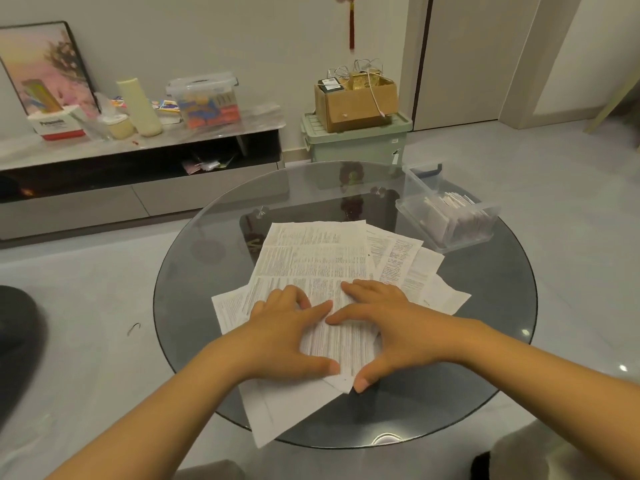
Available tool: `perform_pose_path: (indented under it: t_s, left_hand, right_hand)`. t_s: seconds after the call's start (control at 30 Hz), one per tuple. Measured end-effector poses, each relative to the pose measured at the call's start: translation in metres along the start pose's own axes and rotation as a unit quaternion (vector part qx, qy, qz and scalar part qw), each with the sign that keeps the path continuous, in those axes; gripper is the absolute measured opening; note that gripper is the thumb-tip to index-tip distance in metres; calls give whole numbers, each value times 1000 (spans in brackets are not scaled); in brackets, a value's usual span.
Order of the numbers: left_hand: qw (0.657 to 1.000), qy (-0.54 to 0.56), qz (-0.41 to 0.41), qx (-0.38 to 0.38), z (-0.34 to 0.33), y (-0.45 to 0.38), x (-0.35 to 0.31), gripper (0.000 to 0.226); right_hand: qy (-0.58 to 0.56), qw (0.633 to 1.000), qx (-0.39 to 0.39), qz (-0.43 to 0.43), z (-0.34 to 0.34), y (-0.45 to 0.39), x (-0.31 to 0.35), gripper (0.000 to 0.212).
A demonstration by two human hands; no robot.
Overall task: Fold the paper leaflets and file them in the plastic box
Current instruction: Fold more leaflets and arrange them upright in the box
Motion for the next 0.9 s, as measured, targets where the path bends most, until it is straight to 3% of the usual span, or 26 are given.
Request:
perform_pose_path:
  t_s: [0.23,0.4,0.5,0.73,0.83,0.9]
  left_hand:
    - [999,3,-28,28,0,3,4,92]
    - [997,54,-44,27,8,10,5,74]
    - [995,79,-56,17,18,18,6,53]
    - [966,255,-37,-10,43,34,22,17]
    - [931,358,-14,-66,53,36,28,13]
    - [906,416,-5,-84,55,37,28,13]
  right_hand:
    - [-57,998,-41,6,-4,-1,3,48]
    - [-76,994,-78,-12,1,-6,-1,23]
    - [-165,981,-95,-41,12,-5,-9,10]
    - [-313,945,-51,-73,35,8,-28,10]
    - [-365,928,-28,-66,41,12,-27,12]
    - [-438,896,-26,-63,45,11,-22,18]
Point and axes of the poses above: each hand's wrist, its own y-axis away from the middle knuckle, its own z-axis out of the back of the hand, x = y × z, the point moved 6 cm from there along -y, towards the middle knuckle, and after that the axes turned 7 degrees about y, right-handed, at the moved point
